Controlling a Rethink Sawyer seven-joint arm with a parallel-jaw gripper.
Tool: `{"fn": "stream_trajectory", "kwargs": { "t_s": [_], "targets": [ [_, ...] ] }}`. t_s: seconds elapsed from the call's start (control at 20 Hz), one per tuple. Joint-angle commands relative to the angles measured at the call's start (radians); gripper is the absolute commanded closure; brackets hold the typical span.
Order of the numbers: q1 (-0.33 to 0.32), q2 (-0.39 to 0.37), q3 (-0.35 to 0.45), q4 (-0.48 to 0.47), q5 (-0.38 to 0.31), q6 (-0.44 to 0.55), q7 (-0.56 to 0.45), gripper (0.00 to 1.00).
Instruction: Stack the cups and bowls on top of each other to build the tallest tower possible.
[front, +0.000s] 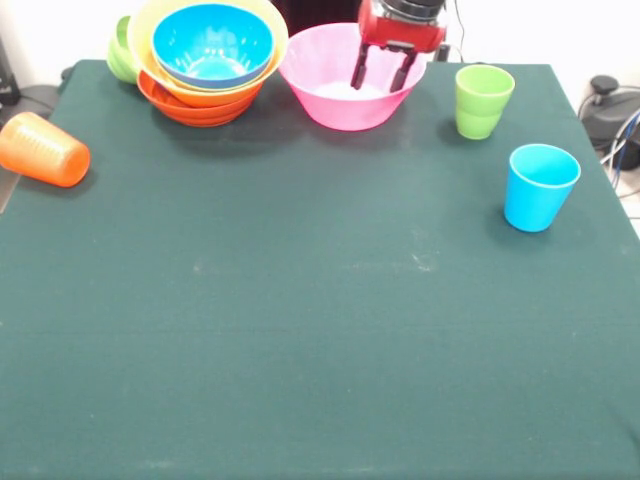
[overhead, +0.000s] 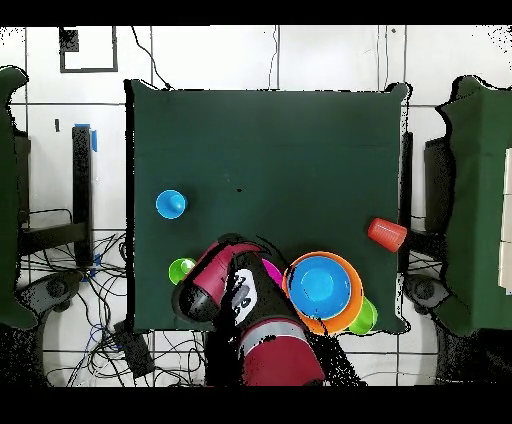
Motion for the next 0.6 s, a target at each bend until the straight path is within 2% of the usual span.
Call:
{"fn": "stream_trajectory", "kwargs": {
  "t_s": [0.05,0.3,0.5,0.6],
  "targets": [
    [-0.035,-0.015,0.066,-0.051,0.052,0.042,-0.087,0.00],
    [-0.034,-0.026,0.064,-0.052,0.085,0.077,-0.087,0.00],
    [0.047,-0.046,0.025,-0.072,0.107,0.143,-0.028,0.00],
    [0.040,-0.049,0.034,-0.072,0.126,0.155,-0.041,0.00]
  ]
}}
